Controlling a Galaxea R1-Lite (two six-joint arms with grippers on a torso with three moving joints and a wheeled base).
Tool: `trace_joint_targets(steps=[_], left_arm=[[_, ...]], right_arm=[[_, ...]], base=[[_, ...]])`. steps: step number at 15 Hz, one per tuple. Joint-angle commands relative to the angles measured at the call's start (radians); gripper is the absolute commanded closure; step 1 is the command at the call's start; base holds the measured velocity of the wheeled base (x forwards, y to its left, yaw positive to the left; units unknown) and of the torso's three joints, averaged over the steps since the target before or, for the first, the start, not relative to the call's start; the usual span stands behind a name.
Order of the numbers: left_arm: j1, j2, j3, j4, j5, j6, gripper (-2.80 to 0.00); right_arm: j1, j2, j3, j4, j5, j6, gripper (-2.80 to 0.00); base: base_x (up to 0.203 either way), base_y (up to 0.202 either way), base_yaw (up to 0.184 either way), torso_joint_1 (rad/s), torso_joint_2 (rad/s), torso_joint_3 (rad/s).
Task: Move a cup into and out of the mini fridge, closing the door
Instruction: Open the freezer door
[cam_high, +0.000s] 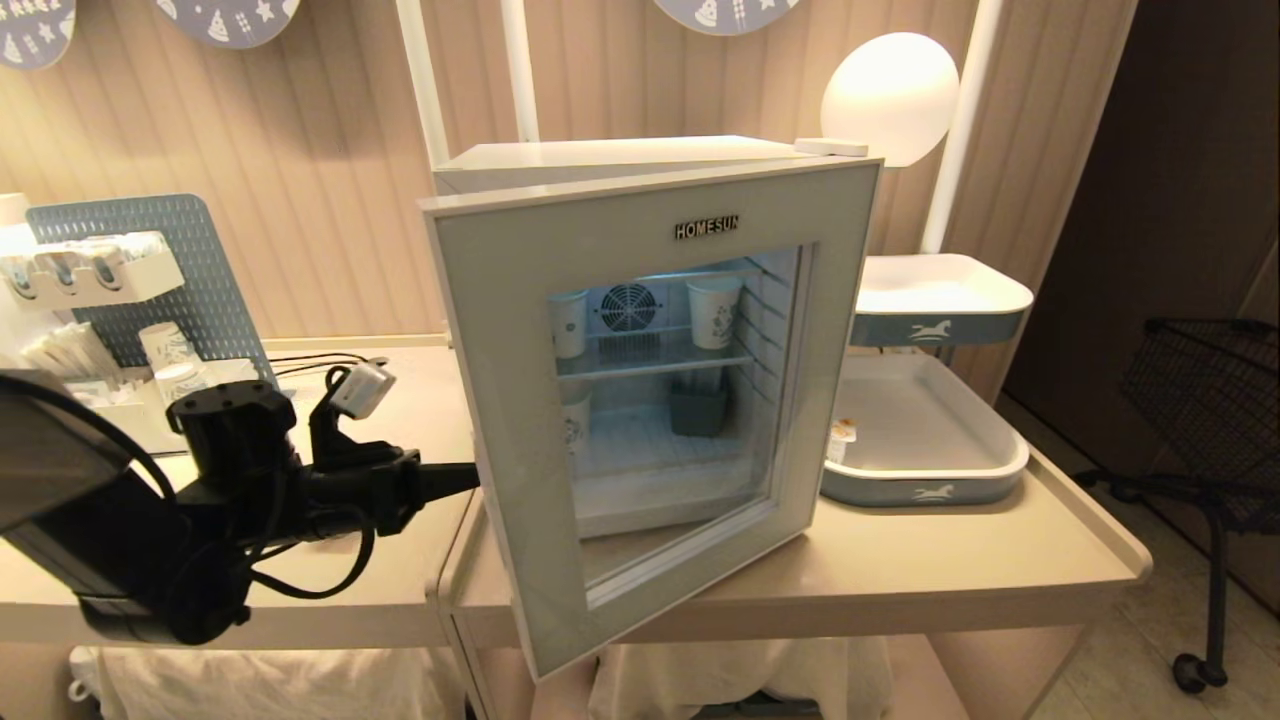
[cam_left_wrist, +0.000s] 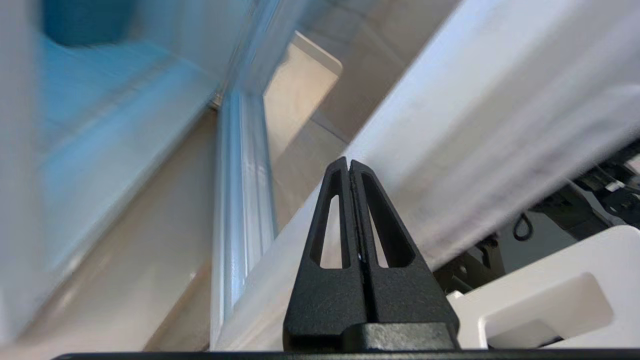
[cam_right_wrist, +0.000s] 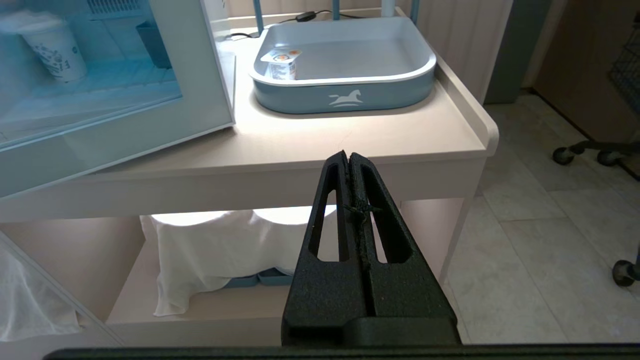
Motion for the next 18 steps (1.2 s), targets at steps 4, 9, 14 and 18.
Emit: trace_joint_targets(steps=[4,9,14,18], left_arm=[[-0.085,-0.023,0.041,-0.009,-0.008,-0.002,0.0],[-0.208,-0.076,0.059,0.0,-0.01,-0.012,0.0],[-0.391,-0.031,-0.077,0.04,-0.002,-0.084,0.0],[-0.555,0.007,-0.259,0.214,0.048,-0.091,0.0]], right_arm=[[0.0,0.001,0.0,0.0,0.0,0.0,0.0],[0.001,0.001,0.0,0.0,0.0,0.0,0.0],[0.001,0.001,0.0,0.0,0.0,0.0,0.0],[0.0,0.0,0.0,0.0,0.0,0.0,0.0]], base=[[0.0,0.0,0.0,0.0,0.0,0.0],[0.0,0.0,0.0,0.0,0.0,0.0],[0.0,0.0,0.0,0.0,0.0,0.0],[0.0,0.0,0.0,0.0,0.0,0.0]])
